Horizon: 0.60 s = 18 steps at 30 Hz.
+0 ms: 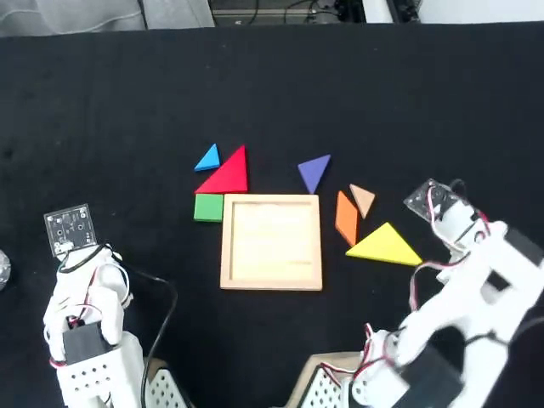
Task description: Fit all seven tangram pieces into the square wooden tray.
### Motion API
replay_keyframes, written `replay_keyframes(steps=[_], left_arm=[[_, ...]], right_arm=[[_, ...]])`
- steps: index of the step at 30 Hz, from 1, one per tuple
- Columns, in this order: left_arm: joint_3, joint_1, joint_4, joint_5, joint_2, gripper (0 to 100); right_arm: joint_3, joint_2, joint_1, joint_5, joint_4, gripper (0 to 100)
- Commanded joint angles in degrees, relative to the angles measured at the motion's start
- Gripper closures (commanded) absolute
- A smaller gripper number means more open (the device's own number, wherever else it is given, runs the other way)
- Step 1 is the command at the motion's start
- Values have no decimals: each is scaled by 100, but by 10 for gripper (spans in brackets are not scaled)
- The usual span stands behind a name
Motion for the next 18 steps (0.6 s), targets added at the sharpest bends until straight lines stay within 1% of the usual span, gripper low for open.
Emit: replay_keyframes(steps=[1,4,6,8,11,12,13,16,18], left_arm=[[119,-57,-79,-53,9,967],[119,-57,-79,-53,9,970],[119,-57,-79,-53,9,970],[119,-57,-79,-53,9,970],[119,-57,-79,-53,9,970],[119,-57,-79,-53,9,970],[119,-57,-79,-53,9,970],[119,-57,-79,-53,9,970],[119,-57,-79,-53,9,970]], right_arm=[[426,-1042,-853,62,44,981],[743,-1578,-1609,35,62,971],[813,-1815,-1916,-273,53,923],[848,-1851,-2066,-413,70,844],[840,-1710,-2119,-246,88,686],[796,-1640,-2127,-149,88,647],[743,-1552,-2136,-18,105,629],[409,-1165,-2251,404,413,637],[31,-760,-2347,484,651,639]])
